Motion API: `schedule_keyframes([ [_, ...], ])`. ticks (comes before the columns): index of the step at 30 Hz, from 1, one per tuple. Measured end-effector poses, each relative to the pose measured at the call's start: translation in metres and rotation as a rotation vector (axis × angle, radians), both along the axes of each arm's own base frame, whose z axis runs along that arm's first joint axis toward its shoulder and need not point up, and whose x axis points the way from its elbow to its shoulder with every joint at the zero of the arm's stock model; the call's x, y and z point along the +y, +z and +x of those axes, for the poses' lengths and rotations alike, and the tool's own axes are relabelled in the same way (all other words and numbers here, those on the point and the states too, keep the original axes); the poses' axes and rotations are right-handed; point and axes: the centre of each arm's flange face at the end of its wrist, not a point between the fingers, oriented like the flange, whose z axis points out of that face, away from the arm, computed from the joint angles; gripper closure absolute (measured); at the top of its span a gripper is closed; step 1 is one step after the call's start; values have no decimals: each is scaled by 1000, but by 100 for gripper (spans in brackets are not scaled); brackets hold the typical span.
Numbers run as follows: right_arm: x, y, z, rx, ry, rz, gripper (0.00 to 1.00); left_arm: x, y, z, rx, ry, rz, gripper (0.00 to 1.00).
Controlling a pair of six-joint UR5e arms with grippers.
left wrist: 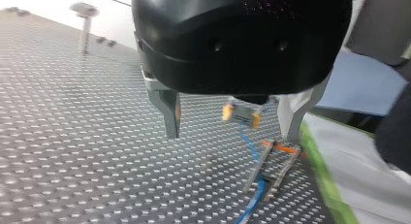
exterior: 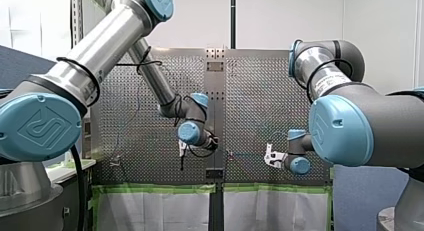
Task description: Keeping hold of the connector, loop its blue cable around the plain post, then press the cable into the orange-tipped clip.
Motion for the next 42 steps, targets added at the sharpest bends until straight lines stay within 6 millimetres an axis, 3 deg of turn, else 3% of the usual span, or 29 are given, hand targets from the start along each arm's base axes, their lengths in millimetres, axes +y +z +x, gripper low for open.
schedule_keyframes([
  [23, 1, -2, 0, -7, -4, 8, 100, 44, 69, -36, -124, 55, -300, 0],
  [42, 1, -3, 0, -5, -8, 14, 100, 81, 113, -78, -296, 64, -363, 0],
])
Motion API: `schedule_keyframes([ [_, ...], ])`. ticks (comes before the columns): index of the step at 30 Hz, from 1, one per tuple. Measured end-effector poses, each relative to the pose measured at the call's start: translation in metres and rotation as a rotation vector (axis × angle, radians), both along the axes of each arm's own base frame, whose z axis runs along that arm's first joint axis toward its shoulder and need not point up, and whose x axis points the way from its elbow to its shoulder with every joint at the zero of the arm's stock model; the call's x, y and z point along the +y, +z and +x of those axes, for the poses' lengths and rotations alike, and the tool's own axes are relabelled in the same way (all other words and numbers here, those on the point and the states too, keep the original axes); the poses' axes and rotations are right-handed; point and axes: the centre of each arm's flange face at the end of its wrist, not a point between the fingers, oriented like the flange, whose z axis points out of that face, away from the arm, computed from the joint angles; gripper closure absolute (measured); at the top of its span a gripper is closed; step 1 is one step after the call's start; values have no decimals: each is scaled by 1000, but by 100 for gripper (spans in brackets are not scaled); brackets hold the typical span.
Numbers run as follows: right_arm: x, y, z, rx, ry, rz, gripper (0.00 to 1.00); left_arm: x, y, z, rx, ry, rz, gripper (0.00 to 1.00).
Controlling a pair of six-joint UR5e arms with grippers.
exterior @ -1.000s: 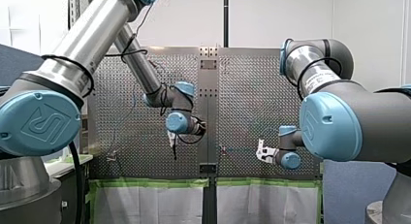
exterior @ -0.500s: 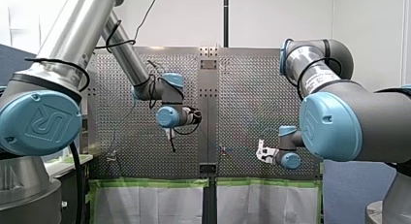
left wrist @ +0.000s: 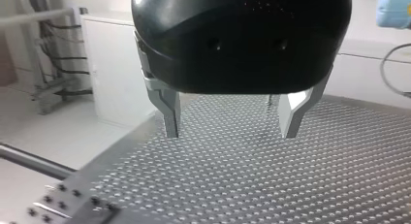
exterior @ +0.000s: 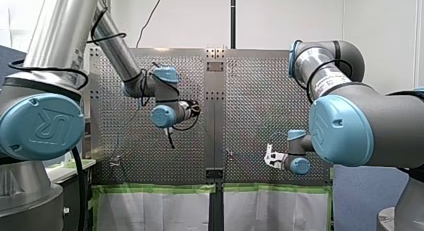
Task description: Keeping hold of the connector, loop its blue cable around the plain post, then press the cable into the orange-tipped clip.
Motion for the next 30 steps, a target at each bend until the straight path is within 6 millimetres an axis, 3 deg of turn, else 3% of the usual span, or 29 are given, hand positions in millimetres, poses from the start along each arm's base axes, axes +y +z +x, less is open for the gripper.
schedule_keyframes([
  [14, 2, -1, 2, 10, -9, 10, 100, 30, 22, -34, -111, 24, -48, 0],
  [30, 3, -3, -2, 35, -28, 22, 100, 59, -38, -81, 31, 32, 71, 0],
])
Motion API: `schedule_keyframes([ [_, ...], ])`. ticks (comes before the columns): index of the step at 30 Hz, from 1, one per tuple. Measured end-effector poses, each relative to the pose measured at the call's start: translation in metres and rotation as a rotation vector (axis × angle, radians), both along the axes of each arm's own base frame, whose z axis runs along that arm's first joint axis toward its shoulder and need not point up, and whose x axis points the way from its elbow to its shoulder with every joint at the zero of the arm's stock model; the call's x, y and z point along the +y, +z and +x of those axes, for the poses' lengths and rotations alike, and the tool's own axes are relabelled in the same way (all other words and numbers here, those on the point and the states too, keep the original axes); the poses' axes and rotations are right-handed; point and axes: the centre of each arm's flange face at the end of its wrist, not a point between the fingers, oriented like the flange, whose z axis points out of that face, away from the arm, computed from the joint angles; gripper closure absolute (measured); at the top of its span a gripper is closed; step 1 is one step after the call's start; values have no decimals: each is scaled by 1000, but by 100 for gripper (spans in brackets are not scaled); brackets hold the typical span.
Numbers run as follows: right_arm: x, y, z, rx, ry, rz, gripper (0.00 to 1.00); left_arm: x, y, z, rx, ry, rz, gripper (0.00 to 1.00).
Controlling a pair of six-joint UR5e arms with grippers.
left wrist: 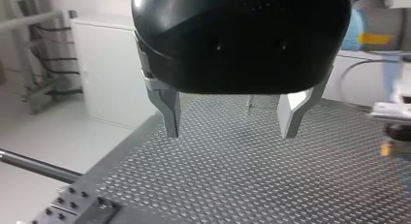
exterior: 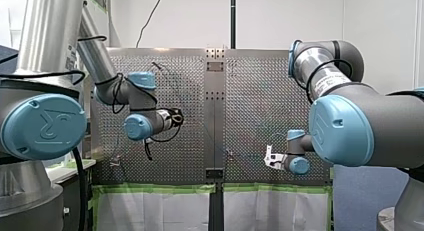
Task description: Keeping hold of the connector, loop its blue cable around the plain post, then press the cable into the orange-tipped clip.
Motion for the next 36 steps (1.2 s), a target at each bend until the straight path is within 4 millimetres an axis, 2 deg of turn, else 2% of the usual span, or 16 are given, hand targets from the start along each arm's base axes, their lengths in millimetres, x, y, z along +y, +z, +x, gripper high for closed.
schedule_keyframes([
  [11, 0, 0, -1, 8, -4, -3, 100, 23, -29, -40, 79, 2, 53, 0],
  [20, -1, -2, -12, 56, -75, 18, 100, 41, -44, -72, 101, 0, 18, 0],
  [24, -2, 4, -16, 71, -113, 25, 100, 46, -47, -82, 93, -1, 7, 0],
  [27, -5, 17, -19, 77, -142, 26, 100, 47, -47, -83, 83, -1, 2, 0],
  [36, -12, 73, -15, 77, -169, 5, 100, 47, -46, -82, 74, 0, -4, 0],
])
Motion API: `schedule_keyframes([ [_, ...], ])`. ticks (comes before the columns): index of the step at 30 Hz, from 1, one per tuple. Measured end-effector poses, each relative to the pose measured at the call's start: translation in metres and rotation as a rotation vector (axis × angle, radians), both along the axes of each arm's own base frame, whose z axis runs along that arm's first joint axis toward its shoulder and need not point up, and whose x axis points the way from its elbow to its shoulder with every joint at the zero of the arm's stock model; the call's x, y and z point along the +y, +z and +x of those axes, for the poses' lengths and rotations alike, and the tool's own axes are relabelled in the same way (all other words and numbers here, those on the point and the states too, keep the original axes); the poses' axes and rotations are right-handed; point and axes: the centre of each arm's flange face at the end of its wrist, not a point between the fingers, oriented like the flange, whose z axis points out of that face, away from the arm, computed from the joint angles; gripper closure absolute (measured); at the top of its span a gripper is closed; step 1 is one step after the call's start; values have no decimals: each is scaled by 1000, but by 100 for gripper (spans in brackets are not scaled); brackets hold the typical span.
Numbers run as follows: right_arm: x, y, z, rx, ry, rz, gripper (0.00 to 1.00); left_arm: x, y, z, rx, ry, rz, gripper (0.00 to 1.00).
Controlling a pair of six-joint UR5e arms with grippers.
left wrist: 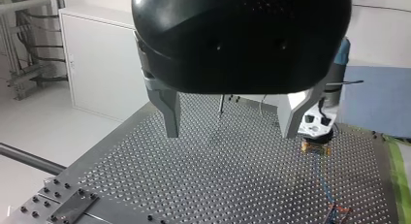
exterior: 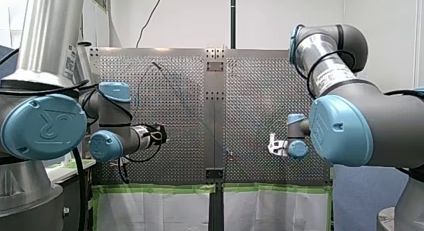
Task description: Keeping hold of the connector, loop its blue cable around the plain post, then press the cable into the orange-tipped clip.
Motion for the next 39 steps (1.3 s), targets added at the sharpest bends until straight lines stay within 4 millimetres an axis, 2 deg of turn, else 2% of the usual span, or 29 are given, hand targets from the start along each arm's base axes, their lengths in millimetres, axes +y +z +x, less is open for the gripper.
schedule_keyframes([
  [12, 3, 76, 12, -3, 0, -22, 100, -9, 9, 16, -39, -1, -35, 0],
  [19, 12, 121, 19, -6, -15, -35, 100, -9, 11, 21, -37, 24, -40, 0],
  [28, 27, 174, 16, -30, -53, -53, 100, -5, 9, 21, -24, 59, -33, 0],
  [39, 50, 222, 2, -61, -63, -110, 100, -4, 7, 19, -7, 62, -13, 0],
])
